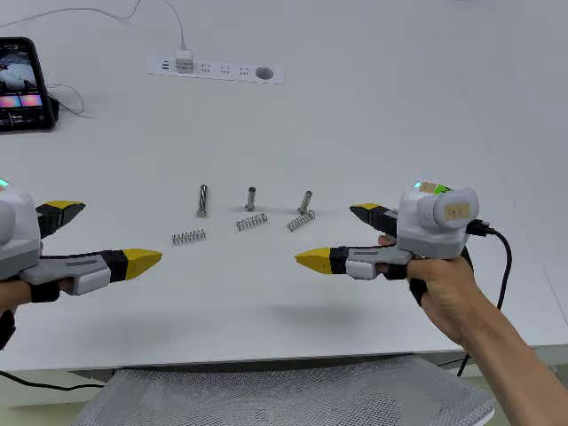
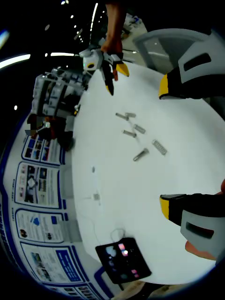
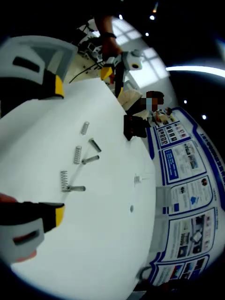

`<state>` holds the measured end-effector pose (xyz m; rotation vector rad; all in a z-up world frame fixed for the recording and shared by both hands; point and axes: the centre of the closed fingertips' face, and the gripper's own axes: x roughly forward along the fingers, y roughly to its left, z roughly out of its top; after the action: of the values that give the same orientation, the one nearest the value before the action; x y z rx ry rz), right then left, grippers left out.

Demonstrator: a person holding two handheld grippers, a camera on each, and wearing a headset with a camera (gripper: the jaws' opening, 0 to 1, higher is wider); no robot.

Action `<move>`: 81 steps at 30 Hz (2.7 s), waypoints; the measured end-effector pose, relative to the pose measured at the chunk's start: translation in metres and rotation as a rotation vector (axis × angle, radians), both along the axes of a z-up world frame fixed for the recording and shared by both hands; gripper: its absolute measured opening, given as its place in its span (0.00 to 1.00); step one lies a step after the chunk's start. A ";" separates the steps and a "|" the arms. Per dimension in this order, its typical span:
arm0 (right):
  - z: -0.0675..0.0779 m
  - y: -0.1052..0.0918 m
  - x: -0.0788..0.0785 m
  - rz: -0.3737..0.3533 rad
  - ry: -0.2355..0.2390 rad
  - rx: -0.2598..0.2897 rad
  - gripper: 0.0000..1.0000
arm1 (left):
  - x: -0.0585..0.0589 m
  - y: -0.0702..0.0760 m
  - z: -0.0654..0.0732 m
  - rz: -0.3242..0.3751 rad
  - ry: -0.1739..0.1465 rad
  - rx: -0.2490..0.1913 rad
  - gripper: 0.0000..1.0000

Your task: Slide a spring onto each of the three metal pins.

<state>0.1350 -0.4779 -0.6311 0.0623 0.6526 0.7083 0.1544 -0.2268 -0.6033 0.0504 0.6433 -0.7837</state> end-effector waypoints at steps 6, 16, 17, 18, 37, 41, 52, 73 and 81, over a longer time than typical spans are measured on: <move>0.002 0.002 -0.001 0.003 0.000 0.008 0.91 | 0.000 0.001 0.001 0.004 0.001 -0.001 0.84; 0.001 0.003 -0.003 0.008 0.001 -0.004 0.91 | 0.001 0.003 0.002 0.009 -0.002 -0.006 0.83; 0.001 0.004 -0.003 0.010 0.000 -0.003 0.92 | 0.001 0.003 0.002 0.010 -0.002 -0.005 0.83; 0.001 0.004 -0.003 0.011 -0.001 -0.003 0.93 | 0.001 0.003 0.002 0.010 -0.001 -0.007 0.83; -0.008 -0.001 -0.022 -0.006 0.018 -0.019 0.97 | 0.016 -0.002 -0.004 -0.008 0.003 0.009 0.82; -0.008 0.000 -0.026 -0.006 0.022 -0.018 0.97 | 0.022 -0.006 -0.008 -0.020 0.011 0.013 0.81; -0.008 -0.003 -0.032 -0.023 0.023 -0.021 0.96 | 0.039 -0.017 -0.024 -0.055 0.029 0.036 0.75; -0.013 -0.010 -0.041 -0.049 0.043 -0.023 0.94 | 0.066 -0.052 -0.045 -0.056 0.070 0.008 0.72; -0.014 -0.010 -0.048 -0.038 0.052 -0.026 0.93 | 0.077 -0.061 -0.058 -0.075 0.067 0.039 0.71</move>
<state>0.0866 -0.4881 -0.6449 0.0695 0.7085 0.6633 0.2314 -0.2879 -0.6616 0.0846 0.7232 -0.8477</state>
